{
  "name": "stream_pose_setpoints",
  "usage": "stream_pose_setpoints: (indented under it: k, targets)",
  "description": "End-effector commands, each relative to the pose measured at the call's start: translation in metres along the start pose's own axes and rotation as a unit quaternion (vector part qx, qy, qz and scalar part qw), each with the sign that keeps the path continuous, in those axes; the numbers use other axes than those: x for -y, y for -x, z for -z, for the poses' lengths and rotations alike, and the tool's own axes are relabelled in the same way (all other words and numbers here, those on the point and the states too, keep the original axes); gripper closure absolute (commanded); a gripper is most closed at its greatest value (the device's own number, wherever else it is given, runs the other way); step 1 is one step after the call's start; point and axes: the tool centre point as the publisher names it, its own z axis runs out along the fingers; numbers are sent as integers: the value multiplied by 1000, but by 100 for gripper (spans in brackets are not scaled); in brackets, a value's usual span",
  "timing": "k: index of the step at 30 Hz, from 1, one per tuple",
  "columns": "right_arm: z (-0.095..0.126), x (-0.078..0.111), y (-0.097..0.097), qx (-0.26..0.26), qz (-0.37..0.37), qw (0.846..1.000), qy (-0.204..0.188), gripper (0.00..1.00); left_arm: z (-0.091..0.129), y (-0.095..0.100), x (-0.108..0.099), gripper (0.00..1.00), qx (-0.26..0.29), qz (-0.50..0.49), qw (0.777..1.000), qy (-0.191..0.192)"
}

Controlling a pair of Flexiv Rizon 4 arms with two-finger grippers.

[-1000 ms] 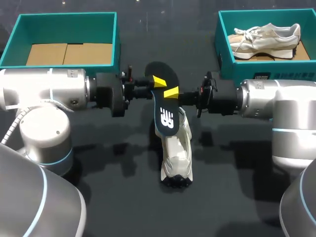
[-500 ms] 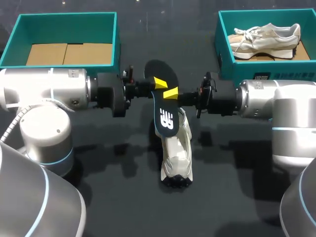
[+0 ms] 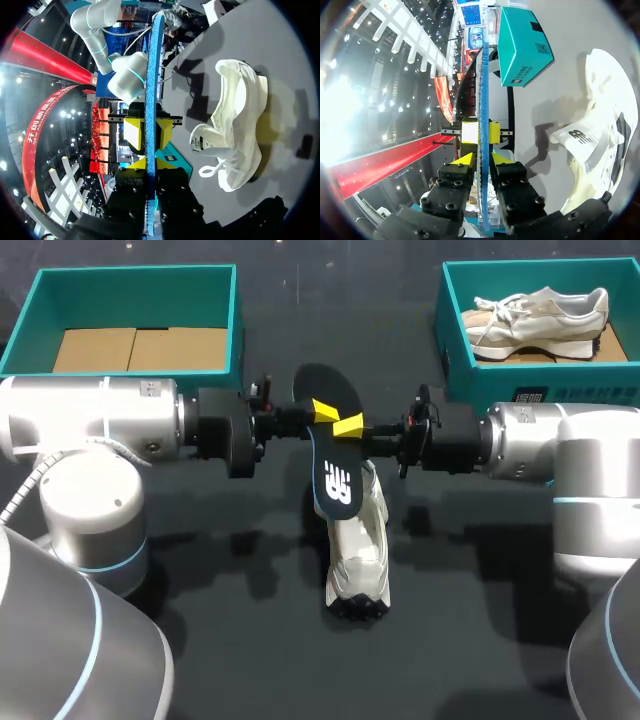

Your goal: Take the shoe out of the shoebox, open the shoe tongue, remove and reinsert the insole, then place the shoe into the shoebox

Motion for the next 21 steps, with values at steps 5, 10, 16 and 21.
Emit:
stream_pose_setpoints:
  k: [5,10,16,21]
  targets:
    - [35,9,-1,24,43,998,-25,0,21,1,14,100,-8,10,1000,-6]
    - [35,9,-1,24,43,998,-25,0,33,2,29,100,-20,13,1000,-2]
    - [35,9,-1,24,43,998,-25,0,42,0,49,100,-35,19,999,-11]
    - [66,18,5,18,180,981,-68,0,44,1,64,100,-36,62,997,-37]
